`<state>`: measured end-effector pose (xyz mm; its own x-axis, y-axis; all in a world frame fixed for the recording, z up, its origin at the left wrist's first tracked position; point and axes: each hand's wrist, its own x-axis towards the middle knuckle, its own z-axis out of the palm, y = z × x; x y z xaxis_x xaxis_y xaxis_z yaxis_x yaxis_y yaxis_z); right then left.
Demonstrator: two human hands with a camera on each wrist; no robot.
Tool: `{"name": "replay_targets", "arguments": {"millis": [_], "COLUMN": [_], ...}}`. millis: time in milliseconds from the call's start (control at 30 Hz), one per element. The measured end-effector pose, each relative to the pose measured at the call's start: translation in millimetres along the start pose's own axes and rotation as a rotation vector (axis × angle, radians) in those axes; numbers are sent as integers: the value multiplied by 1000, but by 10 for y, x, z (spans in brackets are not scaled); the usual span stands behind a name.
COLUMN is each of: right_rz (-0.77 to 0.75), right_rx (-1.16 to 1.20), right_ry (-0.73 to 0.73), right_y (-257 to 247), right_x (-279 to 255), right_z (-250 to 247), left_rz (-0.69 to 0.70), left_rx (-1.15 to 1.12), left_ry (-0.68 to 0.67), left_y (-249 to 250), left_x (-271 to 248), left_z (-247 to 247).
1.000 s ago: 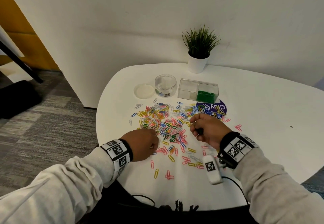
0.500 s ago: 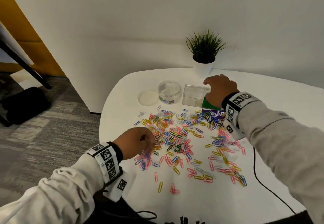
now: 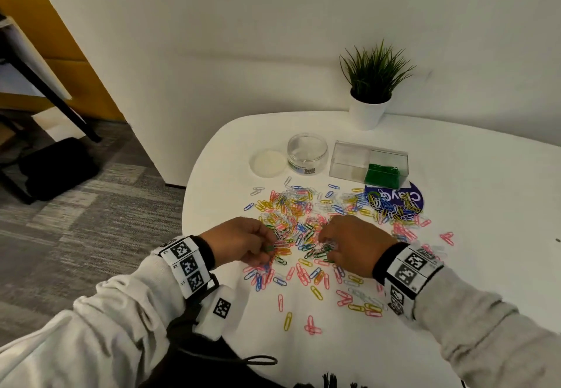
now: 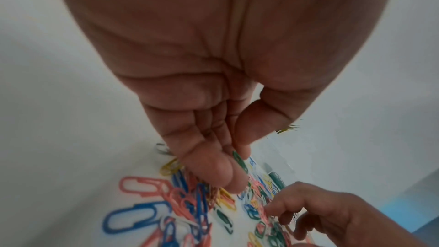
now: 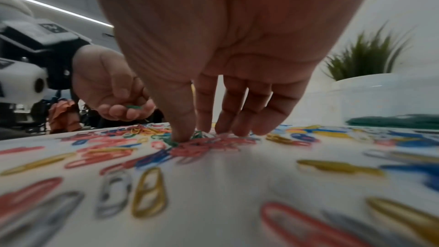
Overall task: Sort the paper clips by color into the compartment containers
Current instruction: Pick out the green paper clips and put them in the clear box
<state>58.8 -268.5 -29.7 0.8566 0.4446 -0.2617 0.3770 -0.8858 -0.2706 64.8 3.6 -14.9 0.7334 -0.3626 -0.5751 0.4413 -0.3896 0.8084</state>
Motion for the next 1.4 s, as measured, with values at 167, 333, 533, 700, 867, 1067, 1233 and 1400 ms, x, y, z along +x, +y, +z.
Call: {"name": "replay_targets", "arguments": {"millis": [167, 333, 533, 700, 867, 1067, 1233, 1400], "right_rz": [64, 54, 123, 120, 148, 107, 151, 285], "right_rx": [50, 106, 38, 31, 37, -35, 152, 817], "right_ry": [15, 78, 85, 102, 141, 168, 266, 418], "right_y": [26, 10, -41, -12, 51, 23, -12, -9], "right_x": [-167, -198, -132, -141, -136, -158, -250, -351], "right_z": [-16, 29, 39, 92, 97, 97, -9, -167], "left_rz": [37, 247, 330, 343, 348, 385, 419, 167], "left_rx": [73, 603, 1181, 1230, 1224, 1370, 1238, 337], "left_ry": [29, 143, 148, 157, 159, 132, 154, 185], "left_y": [-11, 39, 46, -26, -20, -40, 3, 135], "left_x": [35, -11, 4, 39, 37, 36, -7, -2], "left_z": [22, 162, 378, 393, 347, 347, 314, 110]}}
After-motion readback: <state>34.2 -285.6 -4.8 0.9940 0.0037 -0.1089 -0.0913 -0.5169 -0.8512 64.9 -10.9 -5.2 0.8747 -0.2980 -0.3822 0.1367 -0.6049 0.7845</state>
